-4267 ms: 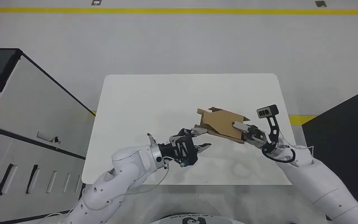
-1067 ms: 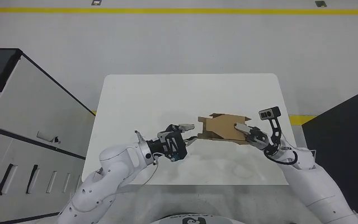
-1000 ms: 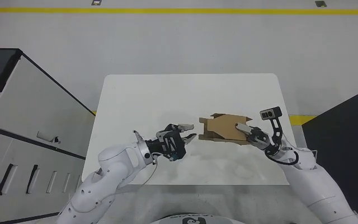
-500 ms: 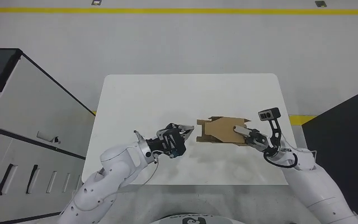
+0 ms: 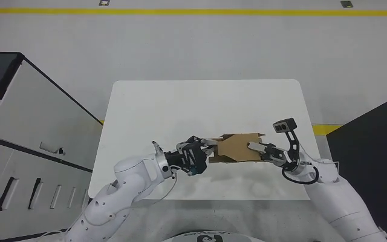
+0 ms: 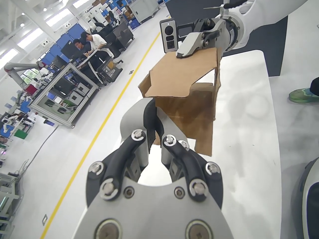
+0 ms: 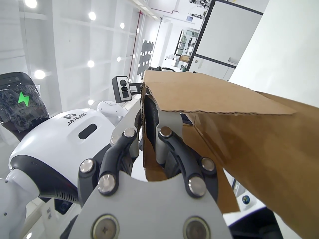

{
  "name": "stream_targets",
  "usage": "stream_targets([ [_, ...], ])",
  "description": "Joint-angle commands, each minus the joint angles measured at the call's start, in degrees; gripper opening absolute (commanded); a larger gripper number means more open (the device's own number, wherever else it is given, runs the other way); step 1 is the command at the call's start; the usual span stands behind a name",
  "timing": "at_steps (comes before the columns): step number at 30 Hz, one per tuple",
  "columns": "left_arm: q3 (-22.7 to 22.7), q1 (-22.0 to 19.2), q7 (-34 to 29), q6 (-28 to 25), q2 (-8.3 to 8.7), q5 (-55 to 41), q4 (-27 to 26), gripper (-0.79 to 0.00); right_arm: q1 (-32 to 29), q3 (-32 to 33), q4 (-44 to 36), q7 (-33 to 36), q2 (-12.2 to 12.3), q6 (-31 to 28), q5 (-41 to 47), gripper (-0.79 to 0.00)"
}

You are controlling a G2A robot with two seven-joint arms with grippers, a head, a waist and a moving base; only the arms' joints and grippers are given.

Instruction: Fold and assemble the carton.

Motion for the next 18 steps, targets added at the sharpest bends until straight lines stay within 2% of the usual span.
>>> stream_targets([
  [1,0.2,-0.2,0.0,0.2,-0.03,0.0,0.1,-0.785,0.3,-0.4,0.0,0.2,-0.1,0.4,-0.3,-0.785],
  [18,-0.2,-0.7,0.2,1.0,0.01,-0.2,1.0,-0.785,1.7,-0.7,1.1,4.9,-0.8,2.1,-1.3,-0.785],
])
